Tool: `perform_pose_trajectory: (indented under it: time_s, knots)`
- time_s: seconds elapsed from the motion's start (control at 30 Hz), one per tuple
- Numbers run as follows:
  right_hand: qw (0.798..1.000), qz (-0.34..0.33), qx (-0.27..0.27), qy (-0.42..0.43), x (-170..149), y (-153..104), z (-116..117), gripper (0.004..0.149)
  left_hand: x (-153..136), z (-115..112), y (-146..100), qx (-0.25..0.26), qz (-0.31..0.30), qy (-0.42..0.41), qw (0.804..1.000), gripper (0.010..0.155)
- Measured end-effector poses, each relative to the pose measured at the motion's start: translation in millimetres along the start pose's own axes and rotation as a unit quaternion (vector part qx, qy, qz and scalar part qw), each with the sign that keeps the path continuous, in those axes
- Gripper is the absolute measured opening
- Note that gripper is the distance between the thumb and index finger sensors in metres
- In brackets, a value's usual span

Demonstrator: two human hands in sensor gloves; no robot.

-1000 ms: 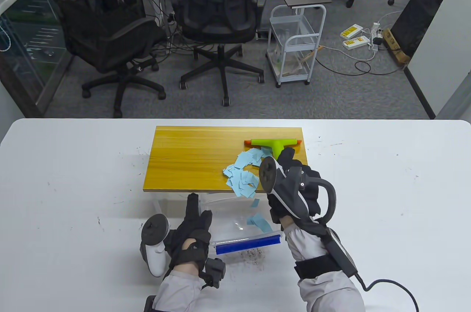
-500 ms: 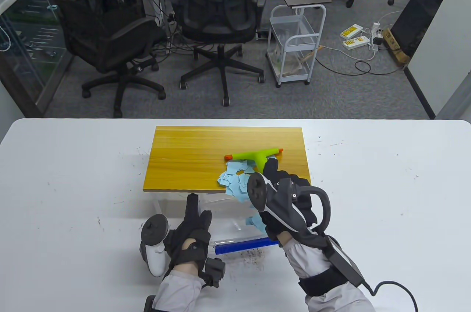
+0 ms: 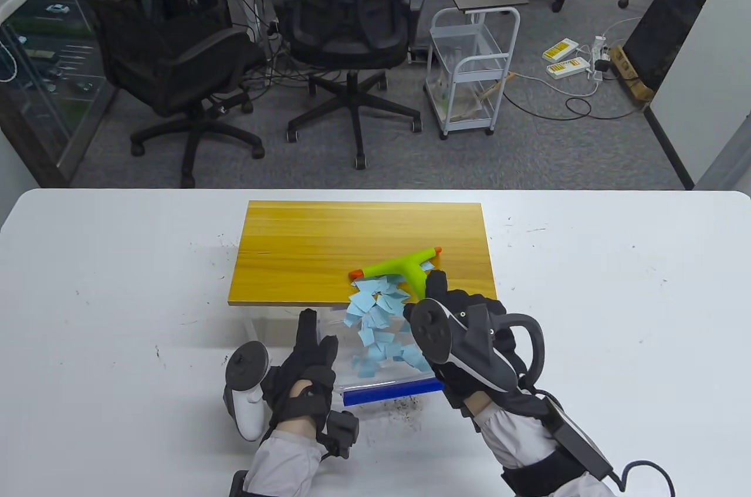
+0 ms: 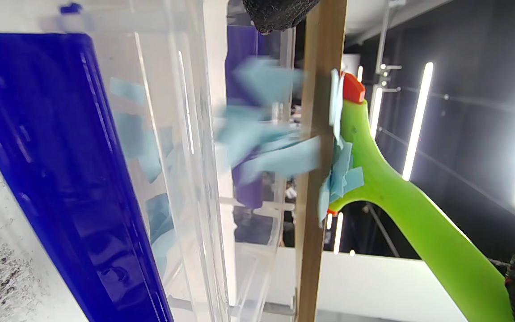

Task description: Scrape paper scraps from tabletop organizer into plastic storage box

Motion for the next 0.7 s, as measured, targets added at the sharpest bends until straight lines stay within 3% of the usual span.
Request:
perform_pose_trajectory:
  time_s: [0.7]
  knots:
    - [0.999, -0.032, 0.020, -0.010, 3.6, -27.1, -11.2, 0.067, -0.9, -0.9, 0.6, -0.007, 0.004, -0.004, 1.000, 0.071]
Point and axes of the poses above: the tracker on the back of each hand, its own x axis roughly to the thumb side, its own y axis roughly from the wrist to the fingertips, z = x × y, the point moved 5 cm from there along y, roughly from the wrist to the fingertips, and after that the axes turned 11 degrees about z, right-handed, at the moved point
